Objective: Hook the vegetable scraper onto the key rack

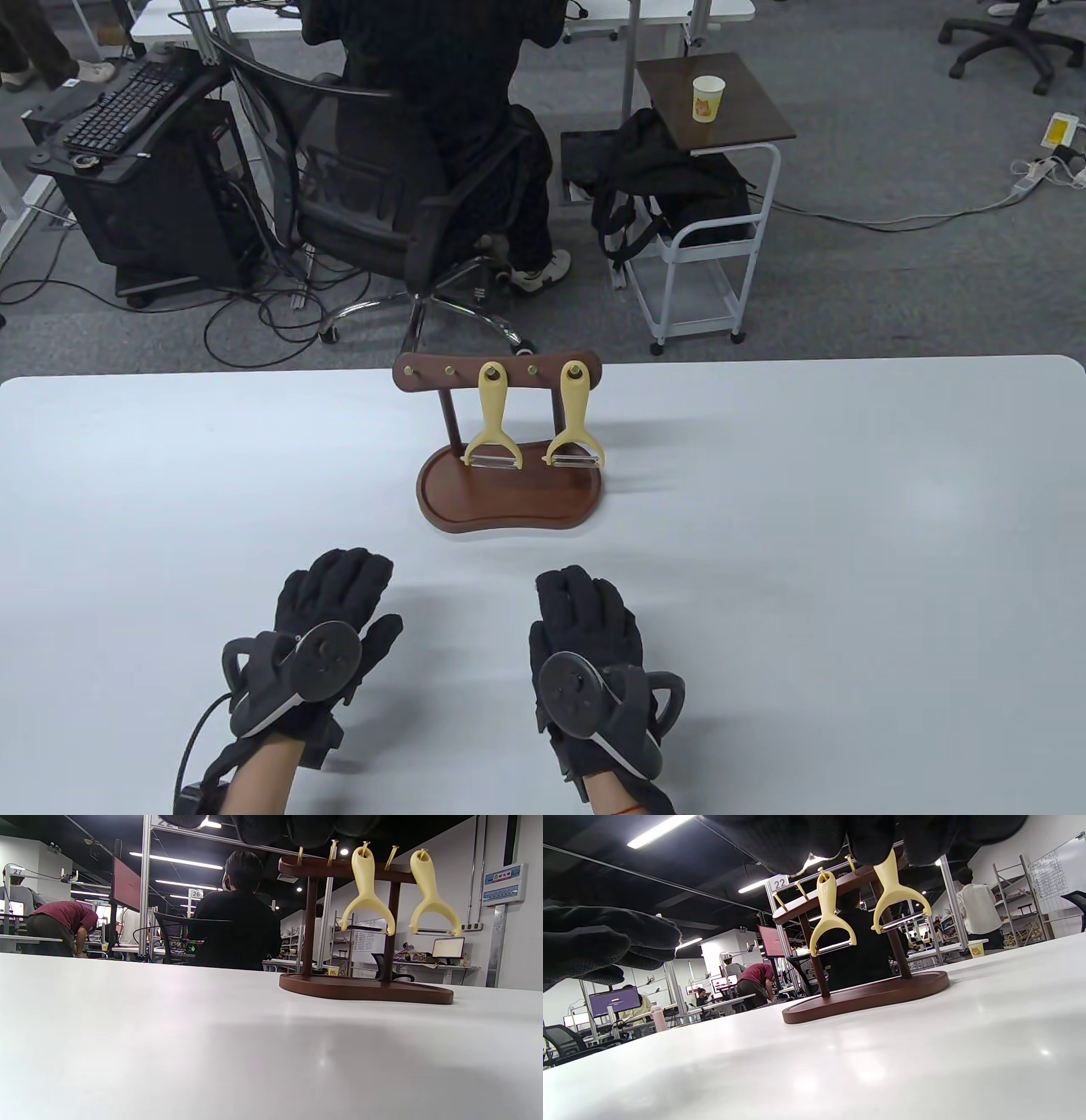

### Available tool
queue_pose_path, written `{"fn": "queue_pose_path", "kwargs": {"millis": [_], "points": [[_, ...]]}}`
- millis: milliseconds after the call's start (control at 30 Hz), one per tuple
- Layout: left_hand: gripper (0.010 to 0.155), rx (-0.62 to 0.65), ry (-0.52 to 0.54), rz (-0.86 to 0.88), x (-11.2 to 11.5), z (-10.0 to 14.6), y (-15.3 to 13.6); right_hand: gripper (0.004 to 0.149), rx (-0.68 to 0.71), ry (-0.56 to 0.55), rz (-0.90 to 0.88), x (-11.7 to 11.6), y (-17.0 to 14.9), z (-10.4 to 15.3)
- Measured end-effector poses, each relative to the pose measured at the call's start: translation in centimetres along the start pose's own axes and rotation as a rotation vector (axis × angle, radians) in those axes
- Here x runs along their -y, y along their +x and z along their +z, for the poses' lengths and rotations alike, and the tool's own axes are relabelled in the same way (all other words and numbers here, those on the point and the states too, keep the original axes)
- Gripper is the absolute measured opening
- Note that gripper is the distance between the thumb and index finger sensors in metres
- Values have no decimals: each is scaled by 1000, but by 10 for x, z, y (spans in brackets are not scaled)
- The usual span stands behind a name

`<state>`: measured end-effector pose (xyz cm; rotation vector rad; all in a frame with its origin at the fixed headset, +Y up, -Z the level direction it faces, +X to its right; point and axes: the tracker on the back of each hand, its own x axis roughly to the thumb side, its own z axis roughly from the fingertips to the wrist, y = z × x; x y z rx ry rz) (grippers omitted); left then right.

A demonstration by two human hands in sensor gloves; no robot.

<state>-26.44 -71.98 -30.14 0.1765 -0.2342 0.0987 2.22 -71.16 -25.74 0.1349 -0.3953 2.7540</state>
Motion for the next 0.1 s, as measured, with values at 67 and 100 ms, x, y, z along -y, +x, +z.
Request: {"fn": "queue_pose_path", "kwargs": {"millis": [67,100], "points": [[70,1,-2,0,0,0,0,54,0,1,1,0,0,0],[70,1,-4,1,0,0,0,53,0,1,2,0,0,0]]}}
